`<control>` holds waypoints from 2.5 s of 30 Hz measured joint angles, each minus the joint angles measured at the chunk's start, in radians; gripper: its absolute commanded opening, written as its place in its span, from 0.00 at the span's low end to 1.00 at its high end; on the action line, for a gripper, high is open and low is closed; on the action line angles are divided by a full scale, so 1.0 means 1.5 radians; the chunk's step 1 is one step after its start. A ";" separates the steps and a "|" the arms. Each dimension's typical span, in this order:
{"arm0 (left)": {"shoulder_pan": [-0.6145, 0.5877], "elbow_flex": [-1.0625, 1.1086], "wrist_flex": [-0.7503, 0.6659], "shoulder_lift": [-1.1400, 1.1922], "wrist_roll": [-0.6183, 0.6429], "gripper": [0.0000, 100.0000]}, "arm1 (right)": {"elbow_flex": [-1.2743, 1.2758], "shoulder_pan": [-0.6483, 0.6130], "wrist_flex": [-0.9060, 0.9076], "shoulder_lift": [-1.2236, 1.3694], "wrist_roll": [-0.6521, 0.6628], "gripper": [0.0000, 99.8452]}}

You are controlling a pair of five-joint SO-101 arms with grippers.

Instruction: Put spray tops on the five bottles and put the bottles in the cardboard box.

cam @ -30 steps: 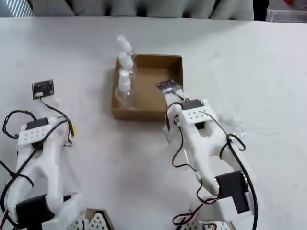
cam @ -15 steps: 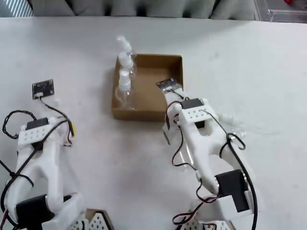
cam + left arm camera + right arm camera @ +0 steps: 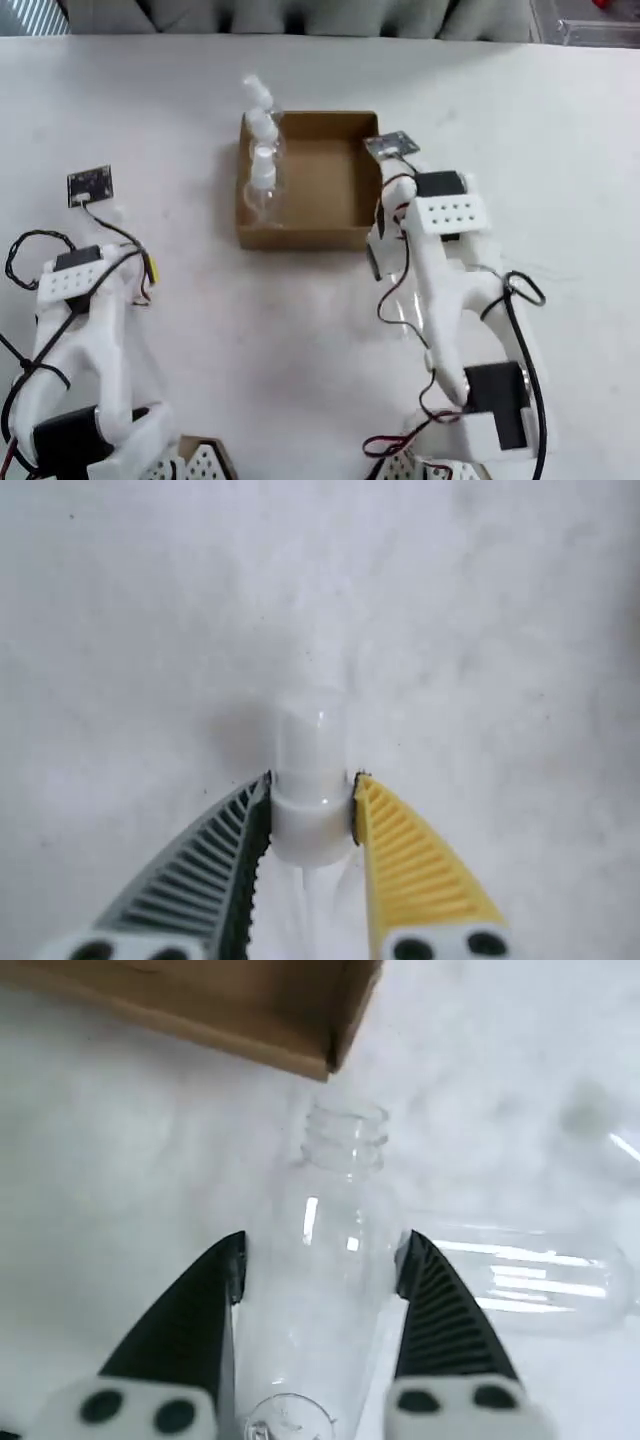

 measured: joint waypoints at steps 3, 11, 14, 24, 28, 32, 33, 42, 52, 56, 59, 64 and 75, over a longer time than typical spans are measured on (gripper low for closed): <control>0.000 0.000 0.000 0.000 0.000 0.02 | 0.016 -0.001 0.018 -0.066 -0.003 0.02; 0.000 0.000 0.000 0.000 0.000 0.02 | 0.139 0.000 0.021 -0.262 -0.007 0.02; 0.000 0.000 0.000 0.000 0.000 0.02 | 0.165 0.000 0.004 -0.324 -0.007 0.02; 0.000 0.000 0.000 0.000 0.000 0.02 | 0.273 -0.014 -0.326 -0.461 -0.008 0.02; 0.000 0.000 0.000 0.000 0.000 0.02 | 0.351 -0.013 -0.540 -0.472 -0.008 0.02; 0.000 0.000 0.000 0.000 0.000 0.02 | 0.433 -0.013 -0.768 -0.472 -0.008 0.02; 0.000 0.000 0.000 0.000 0.000 0.02 | 0.450 -0.013 -0.822 -0.472 -0.008 0.02; 0.000 0.000 0.000 0.000 0.000 0.02 | 0.492 -0.013 -1.188 -0.446 -0.008 0.02; 0.000 0.000 0.000 0.000 0.000 0.02 | 0.450 0.011 -1.382 -0.239 -0.009 0.02; 0.000 0.000 0.000 0.000 0.000 0.02 | 0.548 0.005 -1.436 -0.261 -0.043 0.02; 0.000 0.000 0.000 0.000 0.000 0.02 | 0.633 -0.012 -1.437 -0.325 -0.081 0.02; 0.000 0.000 0.000 0.000 0.000 0.02 | 0.744 -0.051 -1.414 -0.473 -0.102 0.02; 0.000 0.001 0.000 0.000 0.000 0.02 | 0.818 -0.265 -1.136 -0.812 -0.158 0.02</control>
